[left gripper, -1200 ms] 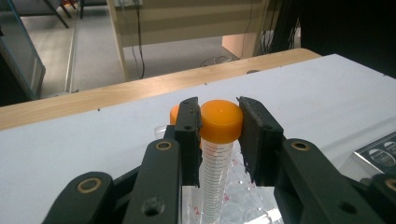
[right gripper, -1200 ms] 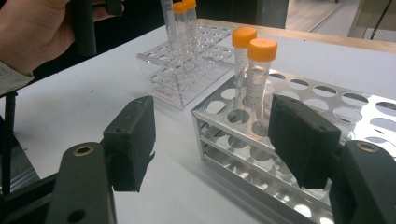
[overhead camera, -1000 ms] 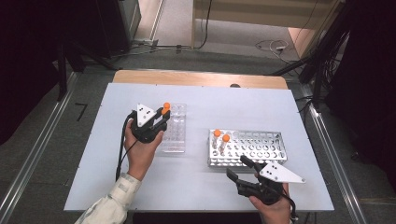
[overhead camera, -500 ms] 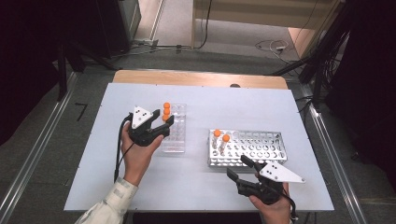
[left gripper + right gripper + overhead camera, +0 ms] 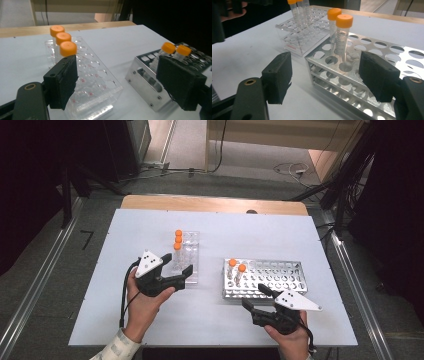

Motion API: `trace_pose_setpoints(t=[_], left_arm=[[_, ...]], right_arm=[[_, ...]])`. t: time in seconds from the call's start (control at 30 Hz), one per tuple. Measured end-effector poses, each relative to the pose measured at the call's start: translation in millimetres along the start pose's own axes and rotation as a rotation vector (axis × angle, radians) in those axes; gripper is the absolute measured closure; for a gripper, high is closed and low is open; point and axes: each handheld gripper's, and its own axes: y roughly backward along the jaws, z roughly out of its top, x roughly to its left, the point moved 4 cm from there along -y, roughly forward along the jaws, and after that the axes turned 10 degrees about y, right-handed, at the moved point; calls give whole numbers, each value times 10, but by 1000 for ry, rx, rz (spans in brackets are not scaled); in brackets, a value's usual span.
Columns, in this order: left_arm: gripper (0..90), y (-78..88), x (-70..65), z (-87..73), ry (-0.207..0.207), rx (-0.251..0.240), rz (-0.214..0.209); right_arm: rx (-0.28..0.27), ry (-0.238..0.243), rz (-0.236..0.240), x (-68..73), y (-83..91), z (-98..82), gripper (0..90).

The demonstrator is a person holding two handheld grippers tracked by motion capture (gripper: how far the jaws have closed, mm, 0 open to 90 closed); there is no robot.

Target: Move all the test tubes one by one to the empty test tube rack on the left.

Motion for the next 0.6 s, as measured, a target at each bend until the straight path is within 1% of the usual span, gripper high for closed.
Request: trace_pose_setpoints(t=[0.1, 0.17, 0.3, 0.4, 0.6], left_arm=[[171, 31, -16, -68, -8, 10, -2], [170, 59, -21, -102, -10, 6, 0], [170, 111, -40, -161, -2, 13, -15], [163, 131, -46, -208, 0, 16, -20], [156, 147, -56, -268, 4, 31, -25]], right_arm=[[5, -2, -15, -25, -31, 1, 240], [5, -6, -26, -45, -54, 8, 230], [11, -6, -42, -90, -111, 20, 215], [21, -9, -56, -120, -159, 23, 209], [27, -4, -65, -155, -232, 38, 216]])
